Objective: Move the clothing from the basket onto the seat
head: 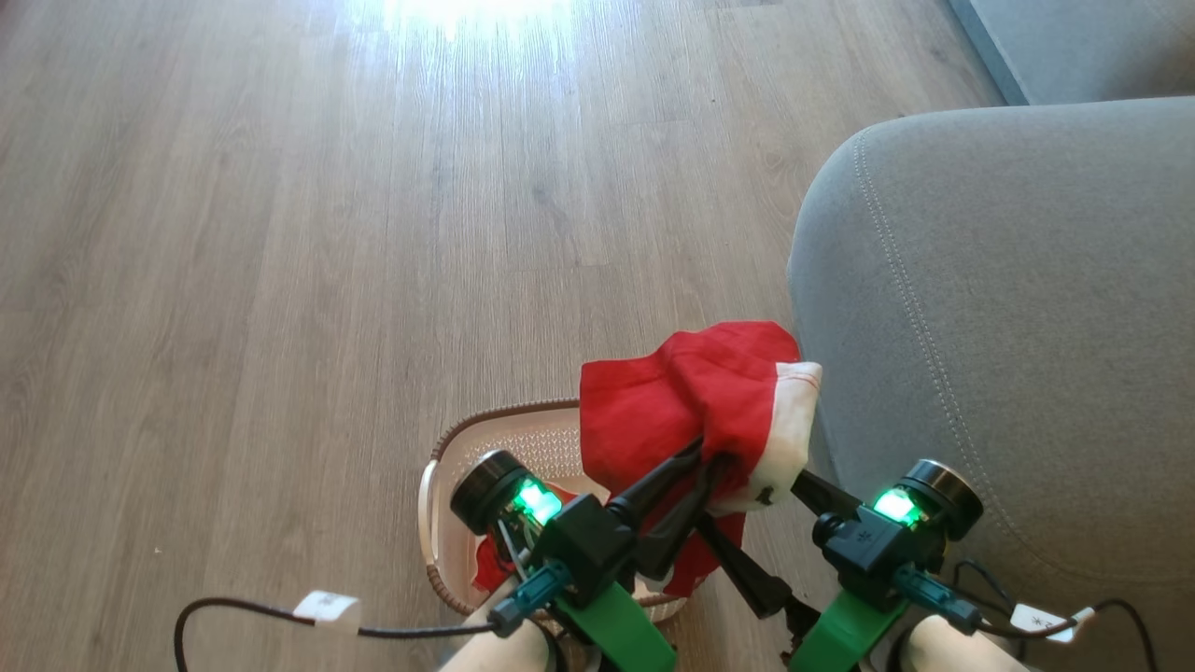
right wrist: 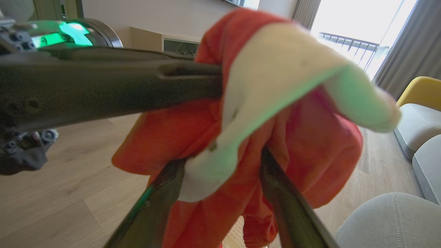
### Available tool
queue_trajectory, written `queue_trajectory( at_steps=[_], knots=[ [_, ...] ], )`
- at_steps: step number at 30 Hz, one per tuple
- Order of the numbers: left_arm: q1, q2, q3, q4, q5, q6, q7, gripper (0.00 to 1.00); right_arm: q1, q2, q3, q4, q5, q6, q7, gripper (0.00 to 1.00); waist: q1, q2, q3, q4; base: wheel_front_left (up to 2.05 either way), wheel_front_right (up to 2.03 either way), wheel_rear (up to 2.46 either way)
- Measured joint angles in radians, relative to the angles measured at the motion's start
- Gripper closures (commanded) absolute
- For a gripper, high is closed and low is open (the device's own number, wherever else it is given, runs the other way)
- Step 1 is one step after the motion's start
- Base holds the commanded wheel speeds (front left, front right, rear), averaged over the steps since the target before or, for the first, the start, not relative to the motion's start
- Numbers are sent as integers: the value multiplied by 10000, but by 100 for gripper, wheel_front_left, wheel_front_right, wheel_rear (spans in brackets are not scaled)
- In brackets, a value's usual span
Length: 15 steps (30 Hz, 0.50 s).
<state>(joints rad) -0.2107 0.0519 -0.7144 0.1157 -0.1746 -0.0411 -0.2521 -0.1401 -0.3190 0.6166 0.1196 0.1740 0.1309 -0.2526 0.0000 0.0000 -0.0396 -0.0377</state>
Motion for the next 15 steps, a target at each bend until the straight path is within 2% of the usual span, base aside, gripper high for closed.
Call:
queue_trajectory(
  at_steps=[2, 3, 4, 5, 15],
  knots=[
    [-1, 0, -71, 2, -8, -2, 0, 100, -20, 13, 15, 69, 0, 0, 0, 0, 0, 0, 7, -2, 0, 0, 0],
    [-3, 2, -98, 6, -23, -2, 0, 100, -44, 33, 31, 98, 8, 0, 0, 33, 0, 0, 14, -5, 0, 0, 0],
    [-9, 2, -134, 15, -36, -2, 0, 100, -72, 69, 36, 159, 58, 0, 0, 83, 0, 0, 19, -6, 0, 0, 0],
    [-16, 2, -163, 23, -42, -2, 0, 100, -104, 109, 29, 194, 132, 0, 0, 100, 0, 0, 22, -9, 0, 0, 0],
    [-142, 2, -107, 4, -104, 6, -2, 100, -109, 374, -397, 148, 372, 0, 0, 100, 0, 0, 28, -13, 0, 0, 0]
  ],
)
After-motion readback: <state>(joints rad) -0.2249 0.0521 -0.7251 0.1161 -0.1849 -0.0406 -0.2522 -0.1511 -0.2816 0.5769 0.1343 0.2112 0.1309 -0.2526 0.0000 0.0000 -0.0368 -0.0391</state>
